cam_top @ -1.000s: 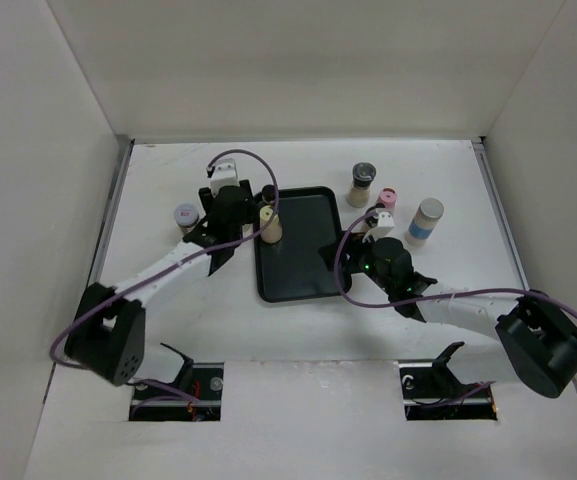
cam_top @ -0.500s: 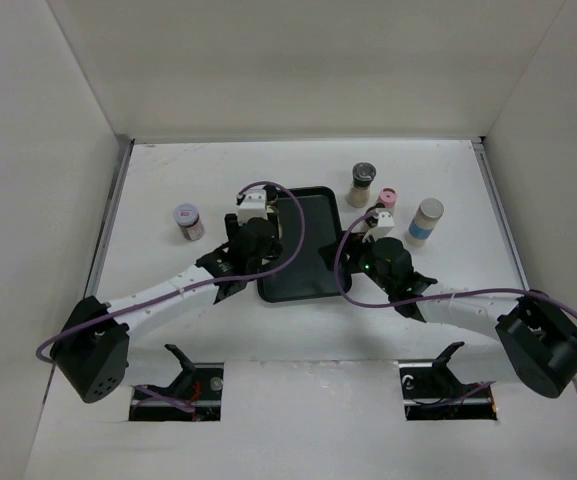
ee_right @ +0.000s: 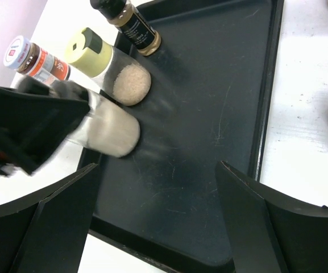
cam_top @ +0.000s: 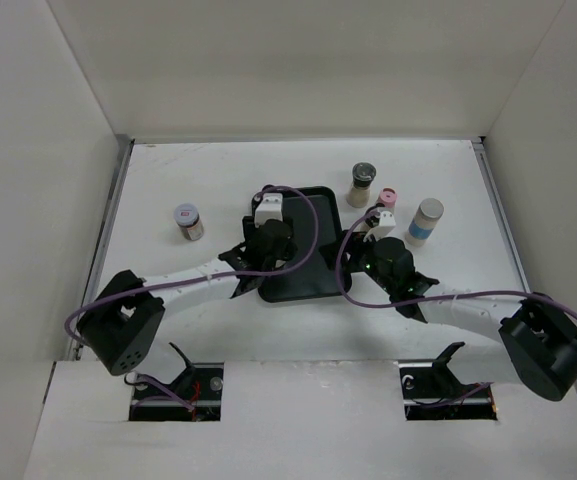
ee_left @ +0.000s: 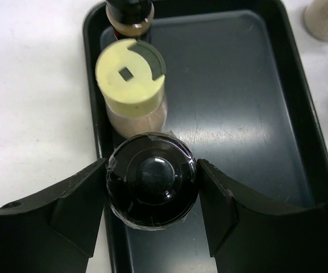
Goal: Organize the condiment bottles
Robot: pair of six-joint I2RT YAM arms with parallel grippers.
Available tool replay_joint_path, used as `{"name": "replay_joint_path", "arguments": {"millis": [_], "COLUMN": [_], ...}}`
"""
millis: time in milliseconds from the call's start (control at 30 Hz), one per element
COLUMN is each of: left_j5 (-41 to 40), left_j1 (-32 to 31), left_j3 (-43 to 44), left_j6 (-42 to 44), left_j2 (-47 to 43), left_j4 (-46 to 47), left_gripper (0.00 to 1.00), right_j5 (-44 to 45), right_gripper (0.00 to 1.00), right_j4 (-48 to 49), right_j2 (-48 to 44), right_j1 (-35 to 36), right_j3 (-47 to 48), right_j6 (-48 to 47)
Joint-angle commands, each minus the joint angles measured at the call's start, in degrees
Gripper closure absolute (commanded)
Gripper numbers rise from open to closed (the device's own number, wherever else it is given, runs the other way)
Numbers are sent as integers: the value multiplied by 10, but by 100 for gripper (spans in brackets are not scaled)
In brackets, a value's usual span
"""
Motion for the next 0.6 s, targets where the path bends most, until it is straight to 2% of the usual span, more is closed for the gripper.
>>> {"name": "replay_joint_path", "arguments": {"millis": [0, 67, 200, 267, 333, 467, 567], "left_j5": [2, -7, -11, -17, -34, -62, -92], "left_j1": [-2, -2, 1, -3, -5, 7, 59], "left_j3": [13, 12, 1, -8, -19, -43, -74], "left_j6": [-14, -13, -14, -12, -9, -5, -13], "left_j2": [4, 7, -7, -32, -65, -138, -180], "left_j4": [74, 70, 66, 64, 62, 29, -2], "left_gripper": [61, 57, 33, 26, 23, 21, 20], "right_j5": [6, 2, 4, -1, 3, 1, 5], "right_gripper": [12, 12, 11, 11, 10, 9, 9], "right_j4": [35, 30, 36, 30, 29, 29, 29], "right_j2": [-12, -7, -14, -10, -13, -6, -9], "right_j1": [1, -1, -2, -2, -2, -3, -2], "right_j3": [7, 11, 6, 9, 9, 10, 9], "right_j6": [2, 4, 4, 4, 3, 6, 5]}}
